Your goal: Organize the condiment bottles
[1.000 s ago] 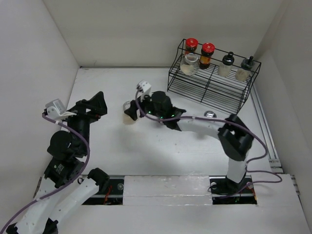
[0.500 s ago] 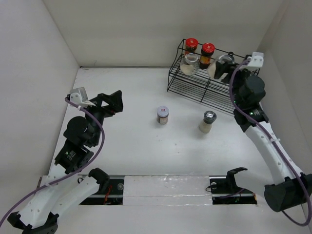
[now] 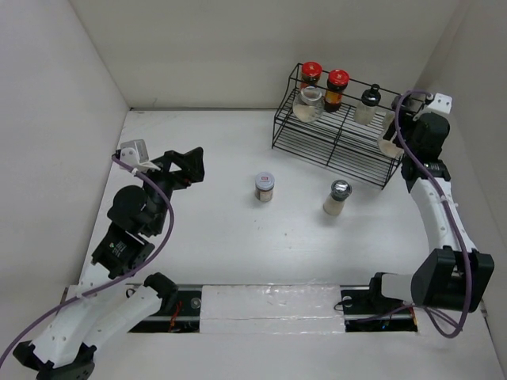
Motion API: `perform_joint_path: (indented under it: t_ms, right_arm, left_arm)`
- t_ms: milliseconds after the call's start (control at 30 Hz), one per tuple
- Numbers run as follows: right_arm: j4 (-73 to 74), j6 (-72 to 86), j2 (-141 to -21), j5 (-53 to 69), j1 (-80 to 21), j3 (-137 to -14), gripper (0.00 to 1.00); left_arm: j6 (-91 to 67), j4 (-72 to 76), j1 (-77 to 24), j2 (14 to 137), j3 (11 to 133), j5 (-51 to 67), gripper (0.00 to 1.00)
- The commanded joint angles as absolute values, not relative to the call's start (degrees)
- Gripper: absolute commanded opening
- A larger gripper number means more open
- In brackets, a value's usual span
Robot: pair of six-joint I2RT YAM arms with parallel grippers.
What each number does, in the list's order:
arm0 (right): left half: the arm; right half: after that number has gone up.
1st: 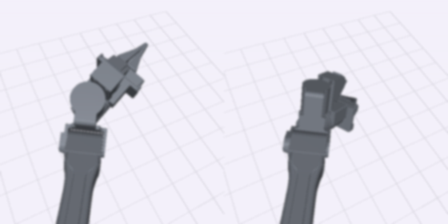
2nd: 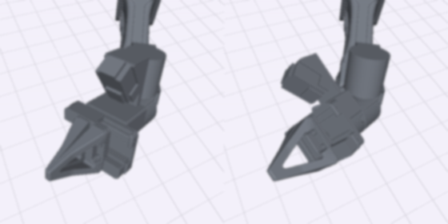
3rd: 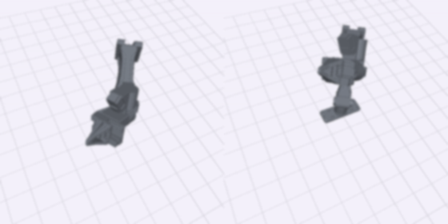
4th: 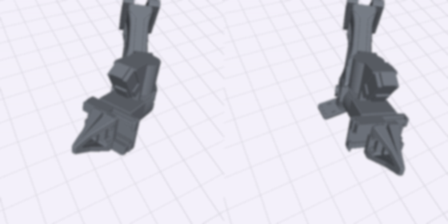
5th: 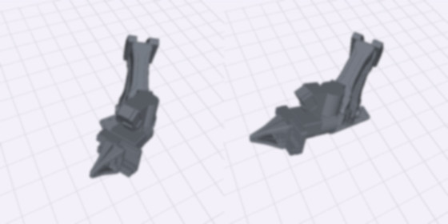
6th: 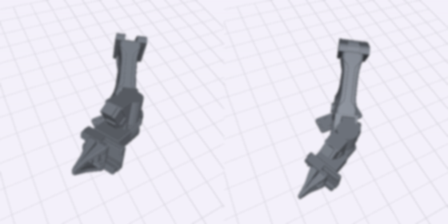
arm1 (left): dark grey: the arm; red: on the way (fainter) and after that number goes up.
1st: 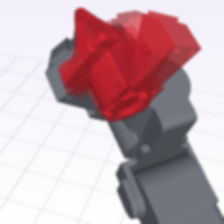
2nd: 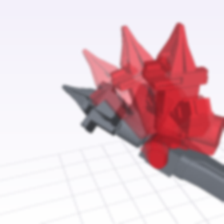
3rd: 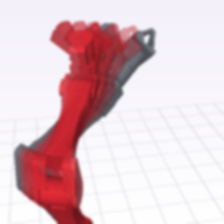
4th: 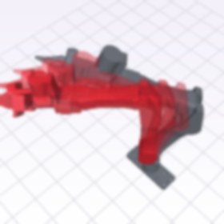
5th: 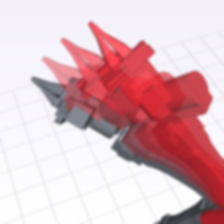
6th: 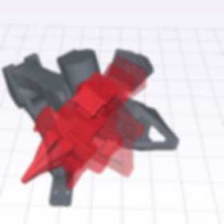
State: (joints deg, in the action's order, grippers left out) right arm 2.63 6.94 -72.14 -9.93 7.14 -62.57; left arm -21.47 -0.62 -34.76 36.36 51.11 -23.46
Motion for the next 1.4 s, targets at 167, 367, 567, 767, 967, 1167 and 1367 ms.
perform_joint_path:
  t_ms: [167, 367, 567, 767, 967, 1167, 1367]
  right_arm:
    - [-5.3, 8.4, -75.5, -5.8, 9.0, -68.3, 0.56]
    - [-7.1, 8.4, -79.5, -4.3, 9.0, -70.1, 0.56]
    - [-7.1, 9.0, -80.9, -4.3, 9.0, -69.4, 0.73]
    - [-6.5, 9.0, -75.2, -5.5, 7.7, -68.1, 1.00]
    - [-5.3, 9.0, -66.0, -7.1, -2.1, -64.9, 1.00]
    - [-9.7, 10.0, -67.1, 8.6, -21.3, -58.7, 0.85]
    - [-3.4, 2.9, -80.9, 3.5, -39.0, -61.0, 1.00]
  left_arm:
    - [-20.8, 1.9, -34.6, 36.8, 51.1, -22.3, 0.88]
    - [-20.3, 1.9, -34.6, 37.4, 51.1, -22.3, 0.88]
    - [-20.3, 1.9, -34.6, 38.5, 51.1, -22.3, 0.88]
    - [-20.3, 1.9, -34.6, 39.0, 51.1, -21.8, 0.88]
    - [-20.3, 1.9, -34.6, 38.5, 51.1, -21.8, 0.88]
    - [-20.3, 1.9, -34.6, 38.0, 51.1, -23.8, 0.88]
    - [-20.3, 1.9, -34.6, 36.9, 51.1, -24.9, 0.88]
